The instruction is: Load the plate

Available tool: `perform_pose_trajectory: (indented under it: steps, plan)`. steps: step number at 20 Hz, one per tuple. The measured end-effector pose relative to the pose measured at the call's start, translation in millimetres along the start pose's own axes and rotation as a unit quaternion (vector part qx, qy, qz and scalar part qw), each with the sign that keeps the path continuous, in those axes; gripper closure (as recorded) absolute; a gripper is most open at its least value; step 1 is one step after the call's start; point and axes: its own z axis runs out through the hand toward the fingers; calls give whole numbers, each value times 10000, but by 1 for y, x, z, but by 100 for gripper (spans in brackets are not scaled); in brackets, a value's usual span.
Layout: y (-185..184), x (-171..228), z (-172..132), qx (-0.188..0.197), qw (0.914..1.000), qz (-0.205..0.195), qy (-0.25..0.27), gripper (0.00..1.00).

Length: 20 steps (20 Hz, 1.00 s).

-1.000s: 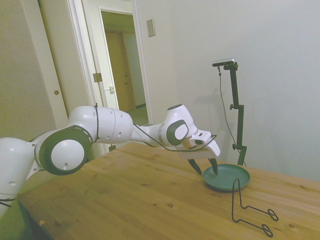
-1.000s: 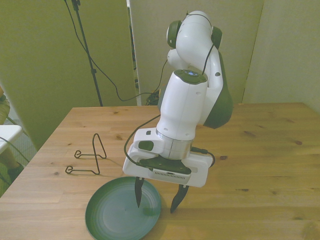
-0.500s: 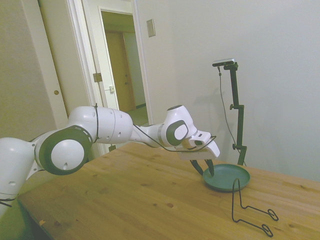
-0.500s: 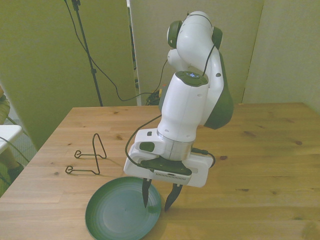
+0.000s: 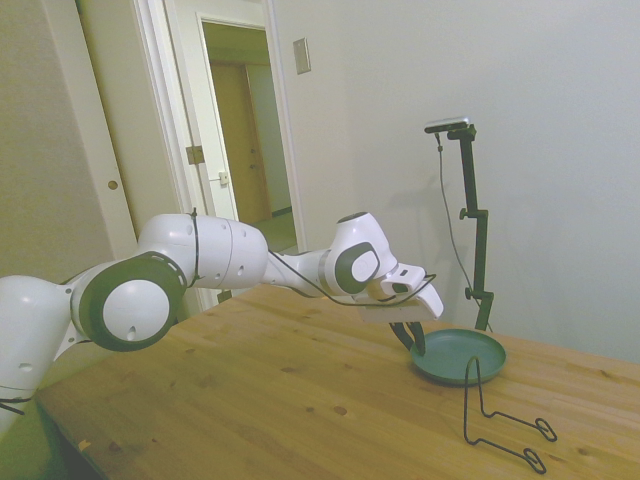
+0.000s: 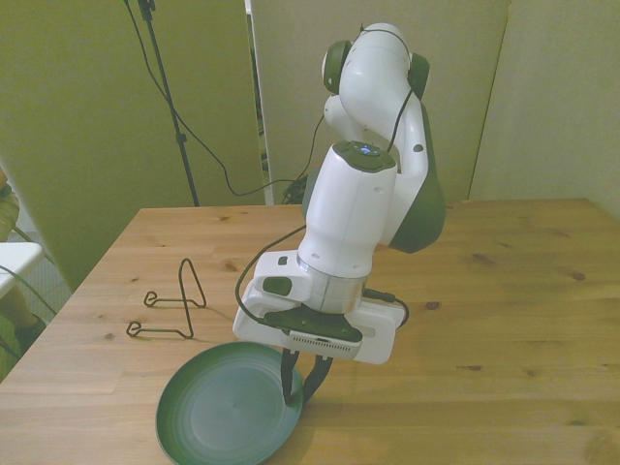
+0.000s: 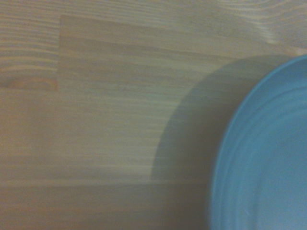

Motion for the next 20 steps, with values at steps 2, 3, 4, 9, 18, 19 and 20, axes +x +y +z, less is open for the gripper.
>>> perform_pose_trajectory:
  steps: [2, 3, 4, 9, 18, 19, 20]
  plan:
    - [2, 2, 0, -43, 10000, -14, 38, 100]
    - [3, 2, 1, -54, 10000, -17, 44, 100]
    - [3, 3, 1, -59, 10000, -19, 47, 100]
    - [4, 3, 0, -62, 10000, -16, 55, 100]
    - [1, 12, -14, 32, 10000, 49, 68, 100]
    - [0, 14, -18, 55, 9999, 60, 71, 100]
    - [-1, 17, -24, 89, 9999, 74, 93, 100]
